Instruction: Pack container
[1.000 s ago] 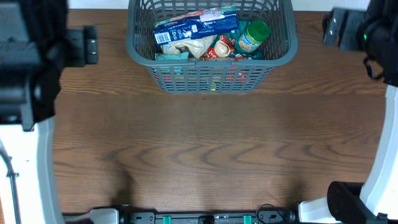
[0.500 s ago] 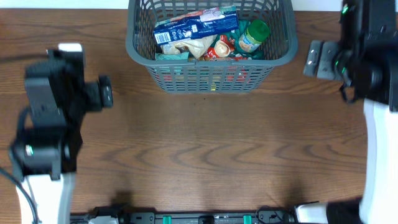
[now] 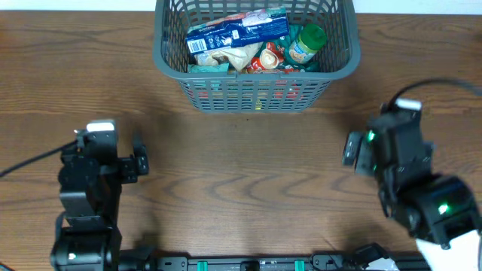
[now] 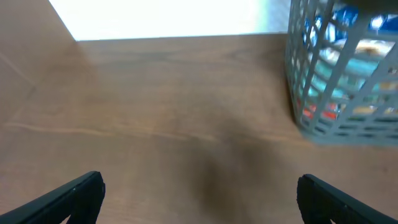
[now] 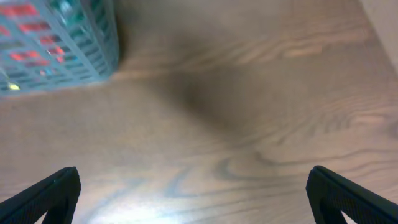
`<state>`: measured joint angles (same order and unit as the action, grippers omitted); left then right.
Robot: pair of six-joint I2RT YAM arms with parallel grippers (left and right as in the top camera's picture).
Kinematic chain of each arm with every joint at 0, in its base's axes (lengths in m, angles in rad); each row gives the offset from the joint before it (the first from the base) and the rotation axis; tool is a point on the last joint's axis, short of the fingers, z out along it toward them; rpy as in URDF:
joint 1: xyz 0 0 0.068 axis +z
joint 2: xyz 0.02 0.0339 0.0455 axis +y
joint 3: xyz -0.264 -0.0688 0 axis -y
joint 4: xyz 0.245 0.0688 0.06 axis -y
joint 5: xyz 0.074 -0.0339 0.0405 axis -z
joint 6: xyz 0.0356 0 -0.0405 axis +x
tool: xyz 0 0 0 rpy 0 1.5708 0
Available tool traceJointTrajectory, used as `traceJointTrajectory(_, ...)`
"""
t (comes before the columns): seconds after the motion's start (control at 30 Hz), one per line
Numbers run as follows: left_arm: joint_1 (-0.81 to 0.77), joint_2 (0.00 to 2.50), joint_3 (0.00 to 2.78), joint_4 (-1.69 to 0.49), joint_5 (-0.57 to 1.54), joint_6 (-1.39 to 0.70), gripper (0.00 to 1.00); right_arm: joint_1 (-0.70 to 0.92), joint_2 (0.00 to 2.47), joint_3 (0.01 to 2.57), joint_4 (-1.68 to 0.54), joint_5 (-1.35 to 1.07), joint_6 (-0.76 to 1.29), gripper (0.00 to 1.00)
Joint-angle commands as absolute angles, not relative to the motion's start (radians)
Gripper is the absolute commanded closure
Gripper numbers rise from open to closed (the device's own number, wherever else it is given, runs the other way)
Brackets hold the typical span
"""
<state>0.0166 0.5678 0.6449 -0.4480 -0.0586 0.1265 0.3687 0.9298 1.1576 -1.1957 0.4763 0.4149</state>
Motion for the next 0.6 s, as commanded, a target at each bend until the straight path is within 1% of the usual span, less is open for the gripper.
traceJointTrajectory(0.0, 0.014, 0.538, 0.61, -0.426, -0.052, 0.11, 0.01, 0.381, 0.827, 1.061, -1.174, 0.497, 0.448, 0.01)
traceJointTrajectory(0.13, 0.014, 0.538, 0.606, -0.428, -0.052, 0.11, 0.01, 0.381, 0.787, 0.995, -1.19, 0.497, 0.448, 0.01)
traceJointTrajectory(0.57, 0.014, 0.54, 0.606, -0.429, -0.052, 0.11, 0.01, 0.381, 0.79, 0.974, -1.213, 0.497, 0.448, 0.01)
